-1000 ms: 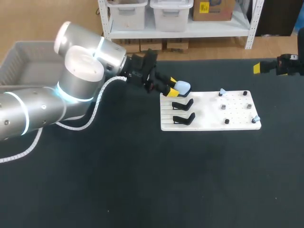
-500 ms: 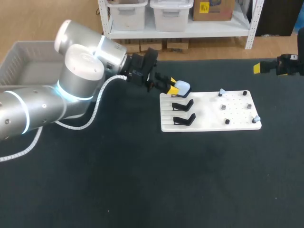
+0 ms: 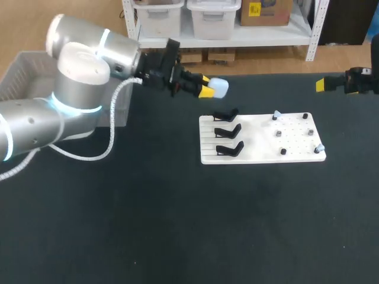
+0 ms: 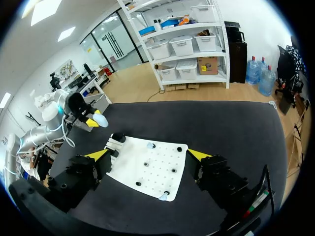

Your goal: Pick up each earbud case from the left stands, insert the matching earbuds, close the lid, and place the case in the box.

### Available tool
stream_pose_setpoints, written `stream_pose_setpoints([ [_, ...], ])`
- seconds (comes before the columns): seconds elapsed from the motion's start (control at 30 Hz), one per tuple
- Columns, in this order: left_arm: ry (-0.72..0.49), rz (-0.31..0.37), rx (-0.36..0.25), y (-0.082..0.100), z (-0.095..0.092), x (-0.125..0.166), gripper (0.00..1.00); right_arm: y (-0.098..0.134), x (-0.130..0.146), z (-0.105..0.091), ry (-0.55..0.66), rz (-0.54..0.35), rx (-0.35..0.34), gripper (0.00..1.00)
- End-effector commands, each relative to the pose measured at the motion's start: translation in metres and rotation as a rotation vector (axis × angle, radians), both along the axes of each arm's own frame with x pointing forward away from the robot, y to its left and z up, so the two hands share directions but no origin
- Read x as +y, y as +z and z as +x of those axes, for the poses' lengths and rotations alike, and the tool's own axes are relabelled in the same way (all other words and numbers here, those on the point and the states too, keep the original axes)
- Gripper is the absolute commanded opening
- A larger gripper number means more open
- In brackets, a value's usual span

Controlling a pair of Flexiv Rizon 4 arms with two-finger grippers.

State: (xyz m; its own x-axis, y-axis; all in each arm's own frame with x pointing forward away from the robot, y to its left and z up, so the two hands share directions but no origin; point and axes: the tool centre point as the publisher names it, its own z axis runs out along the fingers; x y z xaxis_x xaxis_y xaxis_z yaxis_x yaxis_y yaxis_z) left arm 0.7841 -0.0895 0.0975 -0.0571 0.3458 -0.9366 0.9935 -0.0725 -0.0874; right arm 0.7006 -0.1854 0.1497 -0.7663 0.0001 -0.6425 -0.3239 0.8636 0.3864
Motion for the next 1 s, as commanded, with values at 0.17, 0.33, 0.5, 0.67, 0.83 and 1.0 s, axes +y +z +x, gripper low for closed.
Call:
stream_pose_setpoints([
  [0.17, 0.078, -0.085, -0.046, 0.055, -0.032, 0.025, 0.00, 0.000, 0.000, 0.000, 0.000, 0.000, 0.000, 1.00],
  [0.33, 0.103, -0.126, -0.028, 0.073, -0.045, 0.025, 0.00, 0.000, 0.000, 0.000, 0.000, 0.000, 0.000, 1.00],
  [0.5, 0.132, -0.153, -0.018, 0.082, -0.056, 0.021, 0.00, 0.000, 0.000, 0.000, 0.000, 0.000, 0.000, 1.00],
  [0.67, 0.152, -0.175, -0.032, 0.086, -0.061, 0.018, 0.00, 0.000, 0.000, 0.000, 0.000, 0.000, 0.000, 1.00],
  [0.83, 0.169, -0.189, -0.021, 0.083, -0.065, 0.019, 0.00, 0.000, 0.000, 0.000, 0.000, 0.000, 0.000, 1.00],
  [1.0, 0.153, -0.206, -0.010, 0.078, -0.069, 0.021, 0.00, 0.000, 0.000, 0.000, 0.000, 0.000, 0.000, 1.00],
])
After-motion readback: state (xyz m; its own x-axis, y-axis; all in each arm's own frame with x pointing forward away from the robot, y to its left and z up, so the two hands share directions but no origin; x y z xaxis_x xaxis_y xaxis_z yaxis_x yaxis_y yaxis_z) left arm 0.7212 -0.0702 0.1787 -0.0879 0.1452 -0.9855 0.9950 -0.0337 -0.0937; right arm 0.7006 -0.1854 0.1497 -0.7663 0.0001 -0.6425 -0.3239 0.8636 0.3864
